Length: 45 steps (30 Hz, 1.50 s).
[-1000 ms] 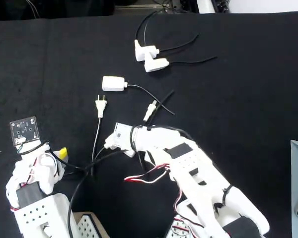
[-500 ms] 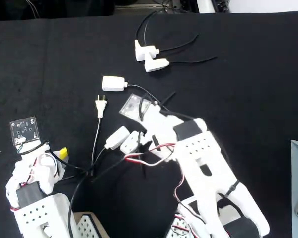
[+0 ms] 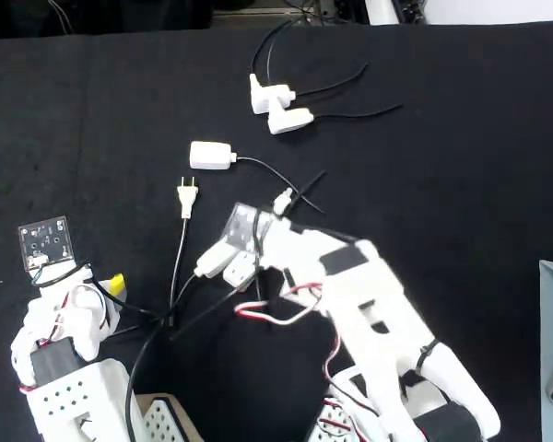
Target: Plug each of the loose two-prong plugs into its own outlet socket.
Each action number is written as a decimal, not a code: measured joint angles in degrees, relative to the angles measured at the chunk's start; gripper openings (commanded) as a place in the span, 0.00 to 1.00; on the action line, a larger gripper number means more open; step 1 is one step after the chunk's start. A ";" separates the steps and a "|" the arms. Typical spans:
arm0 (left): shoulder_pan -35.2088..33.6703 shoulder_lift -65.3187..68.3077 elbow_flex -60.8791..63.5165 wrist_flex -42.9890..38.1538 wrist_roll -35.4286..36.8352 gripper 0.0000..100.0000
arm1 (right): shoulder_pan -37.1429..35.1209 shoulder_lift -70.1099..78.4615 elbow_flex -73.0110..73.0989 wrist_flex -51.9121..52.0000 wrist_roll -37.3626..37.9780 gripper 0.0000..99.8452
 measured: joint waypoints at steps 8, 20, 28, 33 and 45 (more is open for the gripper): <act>0.00 0.00 0.00 0.00 0.00 0.29 | 0.00 0.00 7.30 -18.37 3.60 0.24; 0.00 0.00 0.00 0.00 0.00 0.29 | -4.57 0.88 7.65 -21.45 3.60 0.24; 0.00 0.00 0.00 0.00 0.00 0.29 | -4.57 12.40 2.20 -21.45 3.60 0.21; 0.00 0.00 0.00 0.00 0.00 0.29 | -4.57 14.86 -1.49 -21.45 3.60 0.01; 0.00 0.00 0.00 0.00 0.00 0.29 | 4.40 15.21 -14.68 0.53 -1.05 0.01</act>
